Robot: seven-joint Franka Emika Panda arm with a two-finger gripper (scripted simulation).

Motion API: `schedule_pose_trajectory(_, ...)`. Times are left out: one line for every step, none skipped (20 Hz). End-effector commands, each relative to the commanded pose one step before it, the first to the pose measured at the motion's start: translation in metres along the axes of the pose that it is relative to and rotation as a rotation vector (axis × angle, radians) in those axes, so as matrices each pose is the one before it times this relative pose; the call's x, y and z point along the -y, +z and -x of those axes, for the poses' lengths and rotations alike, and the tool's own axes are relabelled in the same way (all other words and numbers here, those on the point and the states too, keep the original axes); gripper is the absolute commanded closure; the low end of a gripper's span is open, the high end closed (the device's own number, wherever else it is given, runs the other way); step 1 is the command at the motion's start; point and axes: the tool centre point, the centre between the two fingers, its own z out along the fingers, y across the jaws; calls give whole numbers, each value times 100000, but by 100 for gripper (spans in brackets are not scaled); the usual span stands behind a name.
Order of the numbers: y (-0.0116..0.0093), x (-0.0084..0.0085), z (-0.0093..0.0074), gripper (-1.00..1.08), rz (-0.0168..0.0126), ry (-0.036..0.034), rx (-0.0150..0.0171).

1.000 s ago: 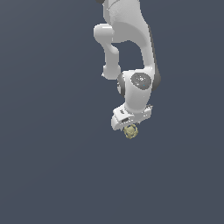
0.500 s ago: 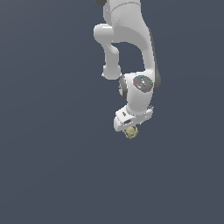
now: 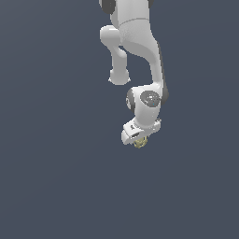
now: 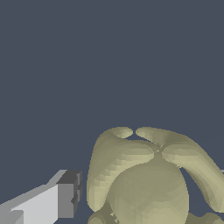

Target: Pick up the object and move it to a goal position.

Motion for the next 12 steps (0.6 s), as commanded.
schedule_pose_trajectory(232,-30,-97,-92,51,-25,-166)
schedule_pose_trajectory(0,0,0,108,0,0,0)
schedule_pose_trajectory(0,0,0,108,0,0,0)
schedule_pose_trajectory(0,0,0,108,0,0,0)
schedule_pose_trajectory(0,0,0,108,0,0,0)
schedule_pose_trajectory(0,0,0,108,0,0,0)
schedule_pose_trajectory(0,0,0,108,0,0,0)
schedule_pose_trajectory(0,0,0,108,0,0,0)
schedule_pose_trajectory(0,0,0,108,0,0,0)
schedule_pose_trajectory(0,0,0,108,0,0,0)
schedule_pose_trajectory(0,0,0,108,0,0,0)
schedule_pose_trajectory(-110,24,-41,108,46,-57,-136)
